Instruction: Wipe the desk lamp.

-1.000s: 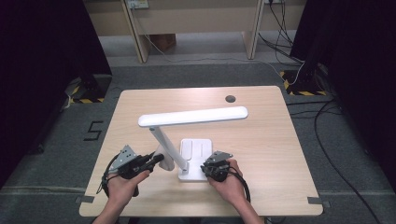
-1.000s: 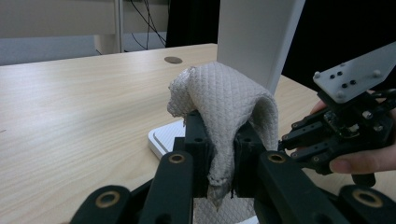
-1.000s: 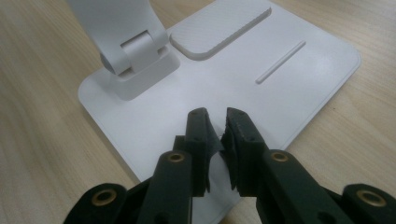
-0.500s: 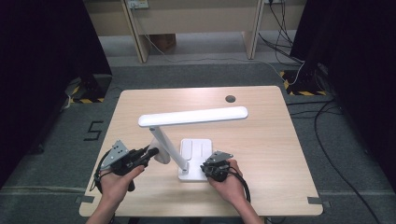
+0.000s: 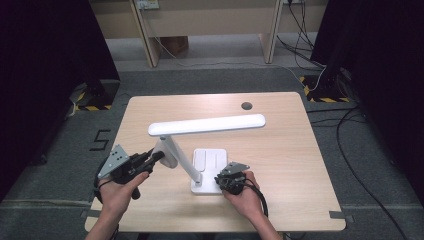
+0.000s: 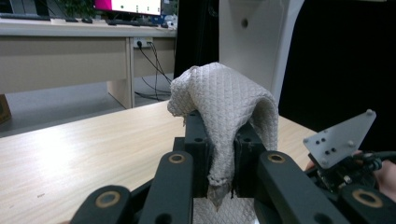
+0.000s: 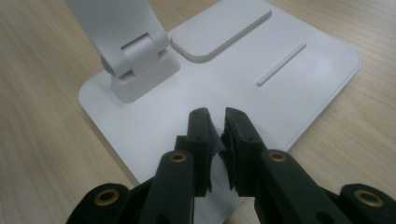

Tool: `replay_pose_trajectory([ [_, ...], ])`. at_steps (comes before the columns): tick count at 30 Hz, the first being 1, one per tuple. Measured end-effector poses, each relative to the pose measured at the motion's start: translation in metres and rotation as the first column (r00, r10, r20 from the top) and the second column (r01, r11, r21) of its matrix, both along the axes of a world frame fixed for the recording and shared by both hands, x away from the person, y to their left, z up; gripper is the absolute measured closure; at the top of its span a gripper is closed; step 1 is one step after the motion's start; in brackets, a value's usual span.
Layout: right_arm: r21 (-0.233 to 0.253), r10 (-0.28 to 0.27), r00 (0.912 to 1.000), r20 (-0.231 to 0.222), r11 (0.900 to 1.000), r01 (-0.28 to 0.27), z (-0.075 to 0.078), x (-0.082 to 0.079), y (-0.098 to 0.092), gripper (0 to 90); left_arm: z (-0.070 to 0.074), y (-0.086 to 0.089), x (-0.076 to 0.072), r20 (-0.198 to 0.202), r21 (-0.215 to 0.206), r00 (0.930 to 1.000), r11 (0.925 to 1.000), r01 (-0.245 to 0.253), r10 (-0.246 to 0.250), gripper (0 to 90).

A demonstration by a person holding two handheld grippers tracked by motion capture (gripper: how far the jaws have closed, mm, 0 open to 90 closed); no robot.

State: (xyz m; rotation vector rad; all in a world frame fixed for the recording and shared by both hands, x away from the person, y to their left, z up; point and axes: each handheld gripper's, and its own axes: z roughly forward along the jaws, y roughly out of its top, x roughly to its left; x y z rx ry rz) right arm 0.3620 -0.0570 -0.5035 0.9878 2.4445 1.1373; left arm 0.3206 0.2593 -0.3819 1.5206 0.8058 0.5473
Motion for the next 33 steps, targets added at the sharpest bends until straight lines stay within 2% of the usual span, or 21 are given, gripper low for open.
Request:
replay_pose_trajectory([
  [19,0.000,-0.001,0.9999,0.012,1.000,0.001,-0.001,-0.001,0.000,80.8,0.029,0.007,-0.003,0.077,-0.037,0.9969,0.9992,-0.015,0.018,79.9],
  [24,-0.004,-0.003,0.9999,0.011,1.000,0.003,0.000,-0.001,0.001,80.8,0.036,0.010,-0.003,0.071,-0.054,0.9973,0.9984,-0.016,0.020,79.9],
  [33,-0.004,0.001,0.9999,0.014,1.000,-0.001,-0.001,-0.001,0.001,80.9,0.035,0.016,-0.002,0.052,-0.077,0.9978,0.9964,-0.036,0.040,79.9],
])
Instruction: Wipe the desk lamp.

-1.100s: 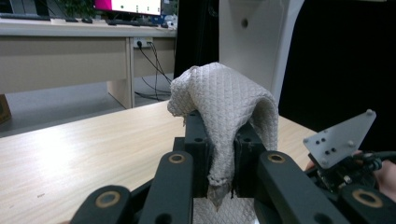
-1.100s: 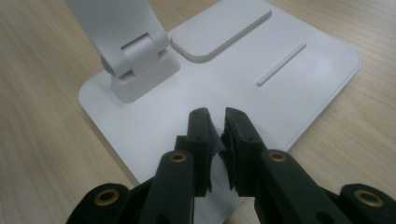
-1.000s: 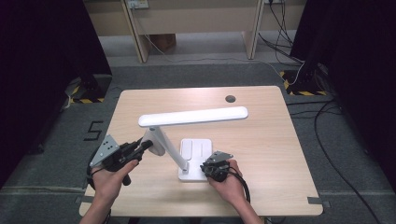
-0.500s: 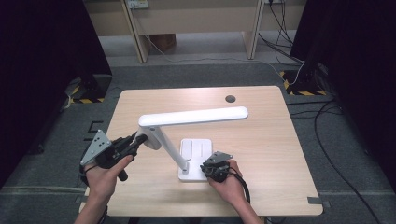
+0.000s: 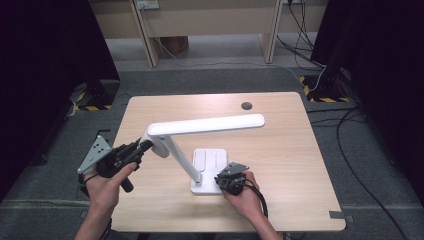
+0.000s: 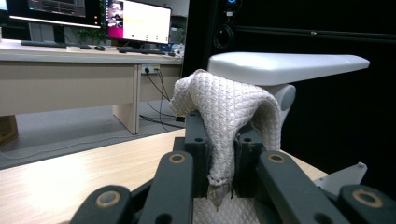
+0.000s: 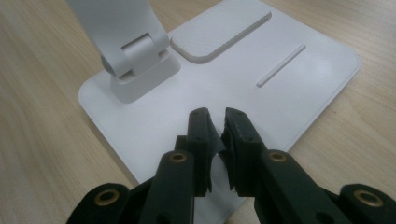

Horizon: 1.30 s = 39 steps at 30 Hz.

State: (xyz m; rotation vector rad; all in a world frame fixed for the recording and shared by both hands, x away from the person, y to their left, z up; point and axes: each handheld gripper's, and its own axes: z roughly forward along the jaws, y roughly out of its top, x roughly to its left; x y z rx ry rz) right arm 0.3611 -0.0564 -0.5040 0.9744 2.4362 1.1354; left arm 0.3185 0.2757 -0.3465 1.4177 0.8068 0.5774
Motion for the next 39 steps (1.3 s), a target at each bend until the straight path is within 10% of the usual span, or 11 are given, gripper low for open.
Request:
replay_pose_trajectory([
  [13,0.000,-0.003,1.0000,-0.002,1.000,0.003,0.000,0.000,0.000,81.1,-0.001,0.009,0.003,-0.011,-0.006,0.9983,0.9983,-0.058,0.058,79.9],
  [39,-0.004,-0.003,1.0000,0.001,1.000,0.003,0.000,-0.001,0.001,81.2,0.041,0.007,-0.009,0.150,0.006,0.9886,1.0000,-0.006,0.005,79.7],
])
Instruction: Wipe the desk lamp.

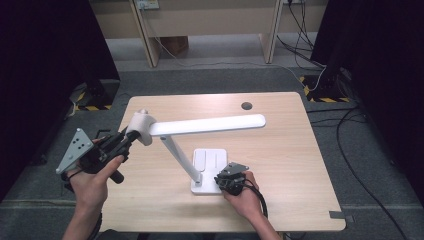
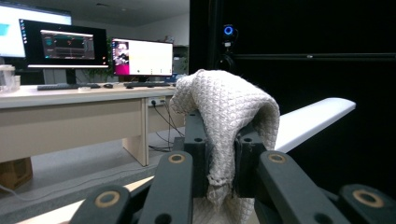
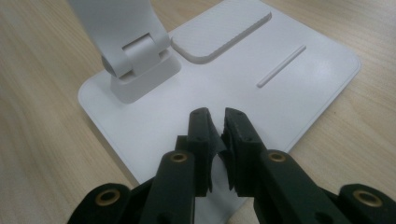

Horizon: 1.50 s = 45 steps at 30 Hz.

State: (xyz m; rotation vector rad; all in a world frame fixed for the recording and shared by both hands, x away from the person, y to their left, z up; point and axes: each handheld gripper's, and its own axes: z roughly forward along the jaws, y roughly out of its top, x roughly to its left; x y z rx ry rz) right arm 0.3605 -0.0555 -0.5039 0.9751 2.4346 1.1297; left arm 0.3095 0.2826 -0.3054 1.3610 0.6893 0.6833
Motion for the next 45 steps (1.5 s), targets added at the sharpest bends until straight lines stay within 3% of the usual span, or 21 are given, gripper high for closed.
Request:
replay_pose_trajectory([
  [8,0.002,0.000,1.0000,0.003,1.000,0.000,0.000,0.000,0.000,81.3,0.008,-0.016,0.003,0.016,0.019,0.9988,0.9988,0.046,-0.046,79.6],
  [14,0.000,0.001,1.0000,0.007,1.000,-0.001,0.000,0.000,0.000,81.5,0.006,-0.032,0.008,-0.004,0.017,0.9966,0.9965,0.083,-0.082,79.5],
  [45,0.014,-0.004,1.0000,0.007,1.000,0.004,-0.002,-0.001,0.000,82.0,0.012,-0.078,0.020,-0.016,0.074,0.9943,0.9916,0.106,-0.105,79.4],
])
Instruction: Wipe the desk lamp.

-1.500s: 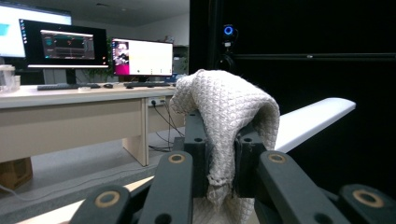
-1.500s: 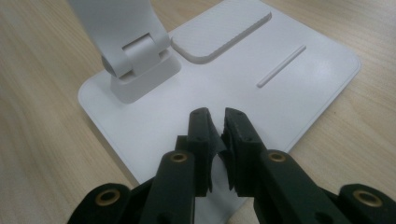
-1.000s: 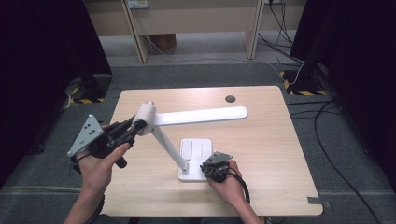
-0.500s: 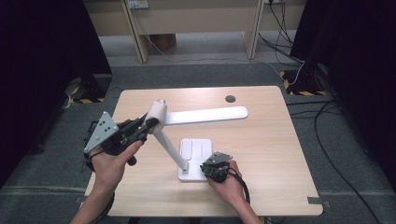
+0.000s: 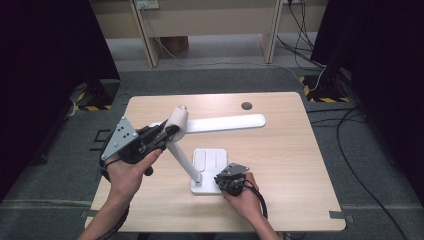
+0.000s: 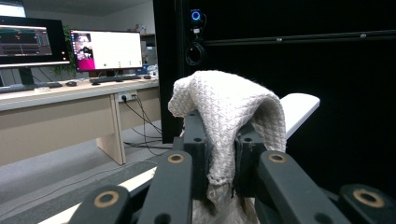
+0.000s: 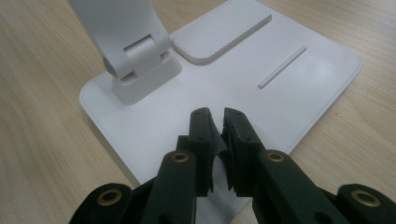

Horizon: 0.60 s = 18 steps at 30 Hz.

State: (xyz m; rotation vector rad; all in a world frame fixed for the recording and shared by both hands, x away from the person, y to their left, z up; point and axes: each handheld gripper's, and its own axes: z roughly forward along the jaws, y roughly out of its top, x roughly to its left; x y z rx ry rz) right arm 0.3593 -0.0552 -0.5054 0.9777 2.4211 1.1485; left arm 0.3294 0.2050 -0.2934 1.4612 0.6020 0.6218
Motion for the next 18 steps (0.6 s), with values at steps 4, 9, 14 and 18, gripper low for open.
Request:
replay_pose_trajectory([
  [4,0.002,-0.003,1.0000,0.001,1.000,0.003,0.000,0.000,0.000,82.1,0.001,-0.007,0.002,-0.002,-0.001,0.9999,0.9999,0.011,-0.011,79.4],
  [9,0.004,-0.002,1.0000,-0.001,1.000,0.002,0.000,0.000,0.000,82.8,0.002,-0.014,0.004,-0.006,0.003,0.9998,0.9998,0.019,-0.019,79.4],
  [14,0.005,0.003,1.0000,-0.002,1.000,-0.003,0.000,0.000,0.000,83.5,0.003,-0.021,0.005,-0.011,0.006,0.9997,0.9997,0.022,-0.022,79.5],
  [18,0.003,0.008,1.0000,0.002,1.000,-0.008,0.000,0.000,0.001,84.6,0.003,-0.028,0.006,-0.016,0.004,0.9997,0.9998,0.020,-0.020,79.6],
])
